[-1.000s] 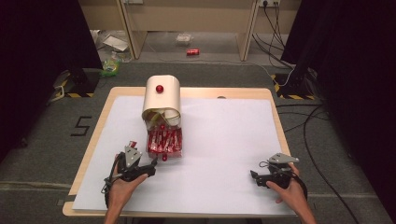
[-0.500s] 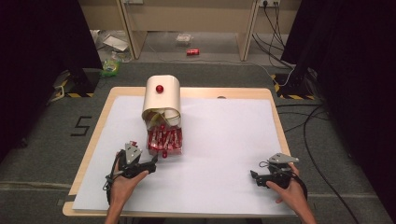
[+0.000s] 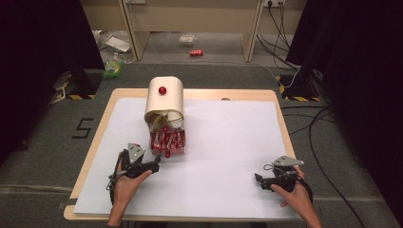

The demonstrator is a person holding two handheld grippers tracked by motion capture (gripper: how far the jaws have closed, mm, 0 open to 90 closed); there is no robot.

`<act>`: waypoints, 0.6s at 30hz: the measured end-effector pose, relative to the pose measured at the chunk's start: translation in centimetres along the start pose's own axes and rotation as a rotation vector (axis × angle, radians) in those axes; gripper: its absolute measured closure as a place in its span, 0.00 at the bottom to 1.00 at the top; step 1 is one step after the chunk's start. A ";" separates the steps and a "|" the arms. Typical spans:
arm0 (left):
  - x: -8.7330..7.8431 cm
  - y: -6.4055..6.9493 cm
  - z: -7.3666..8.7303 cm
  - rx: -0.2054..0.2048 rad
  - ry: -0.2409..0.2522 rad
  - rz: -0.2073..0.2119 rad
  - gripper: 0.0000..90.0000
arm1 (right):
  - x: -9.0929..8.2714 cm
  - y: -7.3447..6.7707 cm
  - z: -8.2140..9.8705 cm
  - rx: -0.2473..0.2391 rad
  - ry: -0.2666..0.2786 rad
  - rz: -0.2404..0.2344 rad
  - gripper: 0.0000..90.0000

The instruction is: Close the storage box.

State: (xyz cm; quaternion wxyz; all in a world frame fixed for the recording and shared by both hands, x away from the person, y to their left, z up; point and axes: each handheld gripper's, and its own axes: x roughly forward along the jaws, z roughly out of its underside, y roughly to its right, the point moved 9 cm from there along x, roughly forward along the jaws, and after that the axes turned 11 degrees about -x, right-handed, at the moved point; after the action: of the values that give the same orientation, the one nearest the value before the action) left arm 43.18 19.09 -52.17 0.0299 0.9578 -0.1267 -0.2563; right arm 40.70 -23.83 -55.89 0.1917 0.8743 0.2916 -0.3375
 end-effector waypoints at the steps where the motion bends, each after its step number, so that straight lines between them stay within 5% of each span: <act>1: 0.1 0.0 0.0 0.000 0.000 -0.003 0.17 | 0.0 0.0 0.0 0.000 0.000 0.000 0.10; 18: 1.3 -0.5 -1.1 0.002 0.010 -0.003 0.17 | 0.0 0.0 0.0 0.001 -0.001 -0.001 0.10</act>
State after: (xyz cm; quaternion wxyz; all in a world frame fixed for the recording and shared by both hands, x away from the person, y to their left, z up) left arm 44.92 19.20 -51.94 0.0294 0.9593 -0.1252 -0.2512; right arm 40.69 -23.83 -55.89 0.1914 0.8740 0.2919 -0.3380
